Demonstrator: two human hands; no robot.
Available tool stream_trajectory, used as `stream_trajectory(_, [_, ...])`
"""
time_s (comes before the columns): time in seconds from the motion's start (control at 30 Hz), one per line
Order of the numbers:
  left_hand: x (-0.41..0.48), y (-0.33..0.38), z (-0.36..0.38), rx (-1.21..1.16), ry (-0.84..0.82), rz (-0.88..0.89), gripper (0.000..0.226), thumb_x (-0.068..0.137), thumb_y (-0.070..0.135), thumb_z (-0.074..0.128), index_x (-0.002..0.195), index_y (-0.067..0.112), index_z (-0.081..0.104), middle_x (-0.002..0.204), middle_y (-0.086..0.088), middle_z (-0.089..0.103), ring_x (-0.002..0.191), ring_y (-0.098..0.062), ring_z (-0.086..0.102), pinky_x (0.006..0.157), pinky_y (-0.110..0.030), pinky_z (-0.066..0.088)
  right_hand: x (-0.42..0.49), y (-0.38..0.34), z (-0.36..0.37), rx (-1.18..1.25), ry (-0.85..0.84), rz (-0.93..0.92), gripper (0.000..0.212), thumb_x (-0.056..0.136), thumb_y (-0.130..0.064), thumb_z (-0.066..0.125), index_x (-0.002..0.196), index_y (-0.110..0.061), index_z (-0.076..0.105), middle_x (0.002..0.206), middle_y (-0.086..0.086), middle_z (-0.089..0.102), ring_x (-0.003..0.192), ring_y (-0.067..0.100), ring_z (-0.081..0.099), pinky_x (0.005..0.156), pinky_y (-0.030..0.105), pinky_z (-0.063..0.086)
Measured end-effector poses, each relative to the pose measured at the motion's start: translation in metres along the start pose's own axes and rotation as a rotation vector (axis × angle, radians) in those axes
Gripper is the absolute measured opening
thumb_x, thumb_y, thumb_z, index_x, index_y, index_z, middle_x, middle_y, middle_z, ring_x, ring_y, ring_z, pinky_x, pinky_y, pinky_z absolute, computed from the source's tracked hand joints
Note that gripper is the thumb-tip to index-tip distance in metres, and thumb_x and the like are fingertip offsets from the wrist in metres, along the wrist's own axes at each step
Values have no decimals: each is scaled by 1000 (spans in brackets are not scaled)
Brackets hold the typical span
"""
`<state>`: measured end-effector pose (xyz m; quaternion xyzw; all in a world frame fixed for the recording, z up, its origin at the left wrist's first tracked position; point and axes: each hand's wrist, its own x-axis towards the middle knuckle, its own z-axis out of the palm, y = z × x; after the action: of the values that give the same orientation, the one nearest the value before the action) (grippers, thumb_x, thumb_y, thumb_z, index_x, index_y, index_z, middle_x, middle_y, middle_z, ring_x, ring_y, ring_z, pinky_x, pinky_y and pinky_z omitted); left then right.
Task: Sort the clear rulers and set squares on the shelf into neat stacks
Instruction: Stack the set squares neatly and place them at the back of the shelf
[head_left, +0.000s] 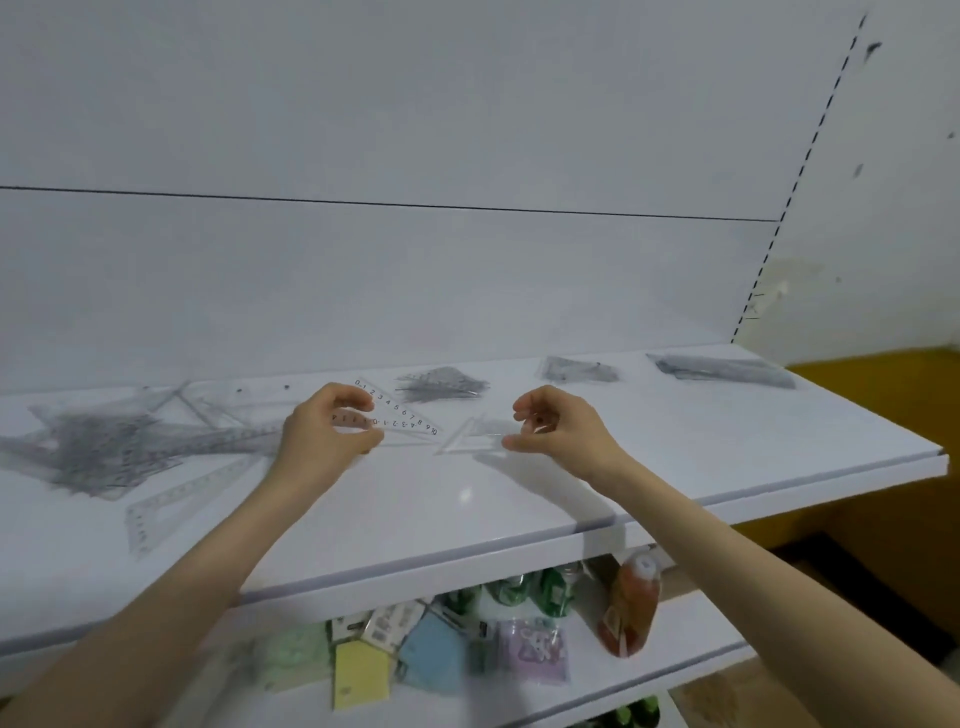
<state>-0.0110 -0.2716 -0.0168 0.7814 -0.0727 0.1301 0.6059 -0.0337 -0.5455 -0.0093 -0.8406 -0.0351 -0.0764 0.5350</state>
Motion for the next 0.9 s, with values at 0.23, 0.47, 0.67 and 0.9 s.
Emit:
stream_trajectory(0.23, [2, 0, 22, 26, 180, -17, 33, 74, -13, 70, 86, 16, 59, 91, 2, 63, 73, -13, 57, 48, -13, 48, 62, 20, -11, -79, -109, -36, 56, 75, -17, 81, 126, -11, 57, 94, -2, 61, 76, 8, 54, 75, 18, 43])
stream_trajectory(0.47, [-4, -3, -3, 88, 306, -41, 30, 75, -11, 71, 89, 12, 61, 90, -3, 63, 62, 4, 59, 49, -11, 50, 143, 7, 42, -326, -104, -99, 66, 77, -35, 77, 134, -11, 53, 133, 9, 54, 125, 25, 48, 103, 35, 41])
stream_trajectory(0.67, [-4, 0, -20, 71, 317, -49, 31, 74, -14, 71, 89, 10, 60, 87, -4, 62, 59, 5, 58, 49, -11, 49, 160, 10, 75, -573, -160, -60, 56, 80, -49, 66, 123, -13, 59, 128, 9, 56, 123, 31, 45, 98, 37, 42])
stream_trajectory(0.9, [8, 4, -6, 20, 194, -50, 32, 72, -19, 67, 82, 10, 58, 85, -6, 61, 70, -14, 56, 48, -15, 49, 136, -1, 55, -240, -238, -153, 72, 81, -42, 71, 142, -14, 44, 145, 3, 46, 135, 17, 40, 110, 28, 32])
